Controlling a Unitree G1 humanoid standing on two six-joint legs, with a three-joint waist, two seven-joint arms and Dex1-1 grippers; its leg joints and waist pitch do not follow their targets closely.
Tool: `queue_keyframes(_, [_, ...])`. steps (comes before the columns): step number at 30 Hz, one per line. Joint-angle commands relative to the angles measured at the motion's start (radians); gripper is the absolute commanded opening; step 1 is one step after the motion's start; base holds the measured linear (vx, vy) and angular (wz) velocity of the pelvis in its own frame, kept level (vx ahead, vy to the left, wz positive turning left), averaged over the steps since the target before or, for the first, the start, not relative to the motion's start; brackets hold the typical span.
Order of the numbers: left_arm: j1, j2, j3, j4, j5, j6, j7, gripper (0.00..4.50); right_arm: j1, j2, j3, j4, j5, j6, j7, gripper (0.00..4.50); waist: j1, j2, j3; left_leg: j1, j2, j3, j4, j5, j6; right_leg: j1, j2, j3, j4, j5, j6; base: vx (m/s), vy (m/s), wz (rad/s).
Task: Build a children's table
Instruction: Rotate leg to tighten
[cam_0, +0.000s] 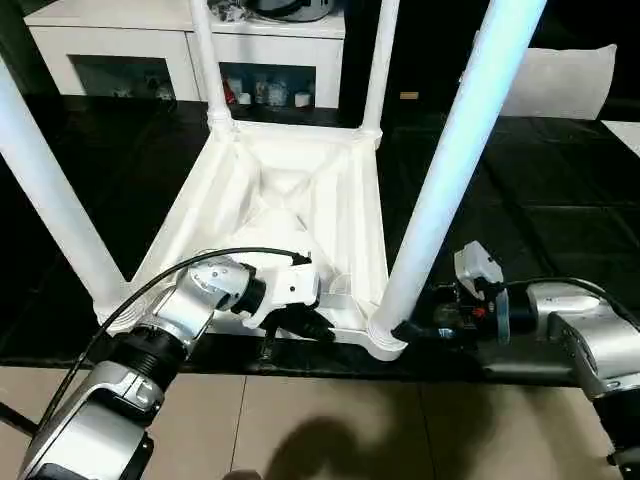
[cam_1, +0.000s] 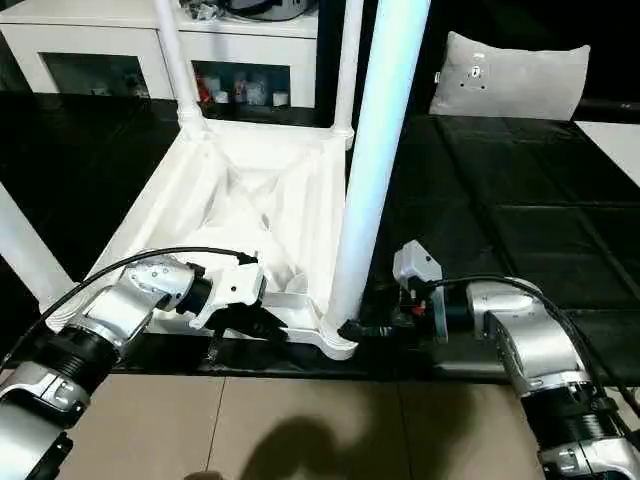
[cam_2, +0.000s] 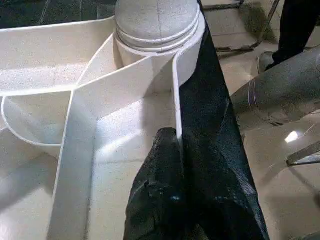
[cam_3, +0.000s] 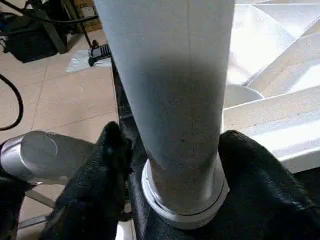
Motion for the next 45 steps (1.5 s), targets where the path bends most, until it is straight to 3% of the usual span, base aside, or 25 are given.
queue_keyframes(1, [-0.01, -0.01, -0.04, 0.0, 0.017, -0.024, -0.052, 0.0, -0.02, -0.002, 0.015, -0.003, 0.022, 0.015, 0.034, 2.58, -0.003, -0.018, -0.077, -0.006, 0.029, 0.004, -0.063, -0.101, 0.079, 0.071, -0.056, 0.061, -0.052, -0.352, -0.099, 0.0, 0.0, 0.0])
queue_keyframes(6, [-0.006, -0.026, -0.016, -0.002, -0.01, 0.003, -0.027, 0.0, -0.014, 0.012, -0.005, -0.017, 0.063, 0.055, 0.036, 2.33, 0.001, -0.015, -0.076, -0.004, 0.03, 0.005, -0.063, -0.101, 0.078, 0.07, -0.056, 0.061, -0.053, -0.356, -0.104, 0.0, 0.0, 0.0])
queue_keyframes(8, [-0.007, -0.049, 0.008, -0.003, -0.025, 0.034, 0.018, 0.0, -0.003, 0.028, -0.03, -0.045, 0.098, 0.094, 0.013, 2.08, 0.003, -0.008, -0.075, -0.001, 0.031, 0.004, -0.064, -0.117, 0.071, 0.068, -0.054, 0.06, -0.057, -0.367, -0.103, 0.0, 0.0, 0.0])
queue_keyframes(9, [-0.008, -0.056, 0.014, -0.004, -0.026, 0.046, 0.035, 0.0, 0.002, 0.032, -0.035, -0.06, 0.107, 0.11, -0.001, 2.08, 0.002, -0.011, -0.076, -0.002, 0.029, 0.005, -0.063, -0.119, 0.067, 0.069, -0.054, 0.061, -0.058, -0.372, -0.099, 0.0, 0.0, 0.0])
queue_keyframes(12, [-0.014, -0.087, 0.036, 0.004, -0.008, 0.111, 0.135, 0.0, 0.007, 0.072, -0.05, -0.088, 0.085, 0.148, -0.123, 1.96, -0.001, -0.009, -0.071, -0.001, 0.029, 0.004, -0.065, -0.129, 0.052, 0.065, -0.052, 0.061, -0.063, -0.399, -0.086, 0.0, 0.0, 0.0])
queue_keyframes(13, [-0.017, -0.097, 0.043, 0.006, -0.002, 0.134, 0.168, 0.0, 0.007, 0.087, -0.054, -0.092, 0.073, 0.156, -0.166, 1.95, -0.008, -0.013, -0.069, -0.003, 0.02, 0.004, -0.063, -0.155, 0.036, 0.067, -0.053, 0.055, -0.073, -0.475, -0.057, 0.0, 0.0, 0.0])
queue_keyframes(14, [-0.029, -0.139, 0.073, 0.021, 0.006, 0.206, 0.279, 0.0, -0.017, 0.147, -0.073, -0.071, 0.019, 0.197, -0.334, 1.95, -0.011, -0.013, -0.069, -0.001, 0.018, 0.004, -0.062, -0.16, 0.031, 0.065, -0.053, 0.054, -0.075, -0.494, -0.047, 0.0, 0.0, 0.0])
queue_keyframes(16, [-0.037, -0.162, 0.091, 0.03, 0.008, 0.241, 0.337, 0.0, -0.033, 0.18, -0.083, -0.055, -0.009, 0.22, -0.422, 1.93, -0.022, -0.014, -0.064, -0.006, 0.013, 0.002, -0.061, -0.166, 0.013, 0.063, -0.05, 0.047, -0.082, -0.537, -0.024, 0.0, 0.0, 0.0])
queue_keyframes(17, [-0.047, -0.187, 0.11, 0.039, 0.007, 0.281, 0.399, 0.0, -0.051, 0.216, -0.097, -0.04, -0.034, 0.25, -0.513, 1.92, -0.039, -0.018, -0.067, -0.008, 0.001, 0.001, -0.053, -0.185, 0.002, 0.067, -0.049, 0.03, -0.096, -0.606, 0.035, 0.0, 0.0, 0.0])
queue_keyframes(19, [-0.067, -0.23, 0.145, 0.055, 0.002, 0.335, 0.501, 0.0, -0.084, 0.286, -0.13, -0.009, -0.075, 0.31, -0.686, 1.92, -0.058, -0.015, -0.068, -0.01, -0.002, 0.001, -0.049, -0.184, 0.015, 0.063, -0.045, 0.024, -0.105, -0.605, 0.046, -0.027, 0.007, -0.05])
queue_keyframes(20, [-0.082, -0.258, 0.167, 0.068, 0.001, 0.359, 0.57, 0.0, -0.11, 0.333, -0.153, 0.03, -0.106, 0.33, -0.813, 1.92, -0.072, -0.013, -0.07, -0.017, 0.001, -0.004, -0.05, -0.181, 0.017, 0.069, -0.046, 0.017, -0.106, -0.592, 0.045, 0.0, 0.0, 0.0])
queue_keyframes(21, [-0.084, -0.263, 0.171, 0.07, 0.001, 0.362, 0.582, 0.0, -0.115, 0.341, -0.157, 0.038, -0.113, 0.332, -0.836, 1.92, -0.079, -0.008, -0.07, -0.016, 0.005, -0.005, -0.051, -0.191, 0.015, 0.068, -0.047, 0.013, -0.108, -0.589, 0.044, 0.0, 0.0, 0.0])
queue_keyframes(22, [-0.093, -0.279, 0.182, 0.075, 0.002, 0.371, 0.619, 0.0, -0.116, 0.358, -0.15, 0.049, -0.114, 0.271, -0.85, 1.92, -0.088, -0.009, -0.073, -0.013, 0.003, -0.006, -0.047, -0.205, 0.021, 0.068, -0.047, 0.006, -0.115, -0.581, 0.055, 0.0, 0.0, 0.0])
queue_keyframes(23, [-0.094, -0.28, 0.183, 0.076, 0.002, 0.372, 0.623, 0.0, -0.116, 0.361, -0.151, 0.05, -0.112, 0.264, -0.851, 1.92, -0.088, -0.009, -0.071, -0.005, 0.0, -0.004, -0.046, -0.214, 0.036, 0.064, -0.048, 0.003, -0.124, -0.581, 0.06, 0.0, 0.0, 0.0])
queue_keyframes(24, [-0.097, -0.286, 0.187, 0.079, 0.002, 0.374, 0.638, 0.0, -0.118, 0.371, -0.152, 0.058, -0.107, 0.235, -0.855, 2.45, -0.088, -0.009, -0.071, -0.005, 0.0, -0.004, -0.046, -0.214, 0.036, 0.064, -0.048, 0.003, -0.124, -0.581, 0.06, 0.0, 0.0, 0.0])
queue_keyframes(25, [-0.102, -0.297, 0.19, 0.08, 0.008, 0.372, 0.655, 0.0, -0.123, 0.393, -0.16, 0.07, -0.103, 0.207, -0.875, 2.58, -0.088, -0.01, -0.072, -0.005, 0.0, -0.003, -0.05, -0.211, 0.052, 0.064, -0.047, 0.008, -0.119, -0.556, 0.046, 0.0, 0.0, 0.0])
queue_keyframes(27, [-0.103, -0.302, 0.19, 0.078, 0.015, 0.371, 0.654, 0.0, -0.125, 0.408, -0.162, 0.069, -0.104, 0.194, -0.881, 2.61, -0.087, -0.013, -0.076, -0.014, 0.008, -0.007, -0.056, -0.177, 0.058, 0.07, -0.047, 0.019, -0.102, -0.493, 0.021, 0.0, 0.0, 0.0])
queue_keyframes(31, [-0.094, -0.288, 0.17, 0.065, 0.034, 0.35, 0.636, 0.0, -0.116, 0.42, -0.162, 0.04, -0.112, 0.18, -0.871, 3.05, -0.079, -0.012, -0.078, -0.016, 0.015, -0.006, -0.06, -0.104, 0.075, 0.072, -0.05, 0.04, -0.074, -0.374, -0.054, 0.0, 0.0, 0.0])
queue_keyframes(36, [-0.076, -0.24, 0.131, 0.054, 0.038, 0.284, 0.574, 0.0, -0.08, 0.353, -0.155, 0.01, -0.092, 0.129, -0.785, 3.51, -0.066, -0.008, -0.082, -0.017, 0.016, -0.003, -0.058, -0.053, 0.097, 0.077, -0.051, 0.051, -0.054, -0.274, -0.103, 0.0, 0.0, 0.0])
queue_keyframes(39, [-0.063, -0.219, 0.12, 0.042, 0.029, 0.246, 0.51, 0.0, -0.063, 0.313, -0.168, 0.002, -0.081, 0.116, -0.739, 3.8, -0.062, -0.009, -0.079, -0.015, 0.017, -0.001, -0.059, -0.072, 0.104, 0.078, -0.052, 0.052, -0.056, -0.287, -0.102, 0.0, 0.0, 0.0])
queue_keyframes(45, [-0.046, -0.16, 0.085, 0.034, 0.032, 0.182, 0.387, 0.0, -0.029, 0.195, -0.149, -0.027, -0.067, 0.107, -0.568, 4.35, -0.049, -0.007, -0.077, -0.006, 0.021, 0.0, -0.063, -0.119, 0.082, 0.075, -0.052, 0.053, -0.064, -0.349, -0.089, 0.0, 0.0, 0.0])
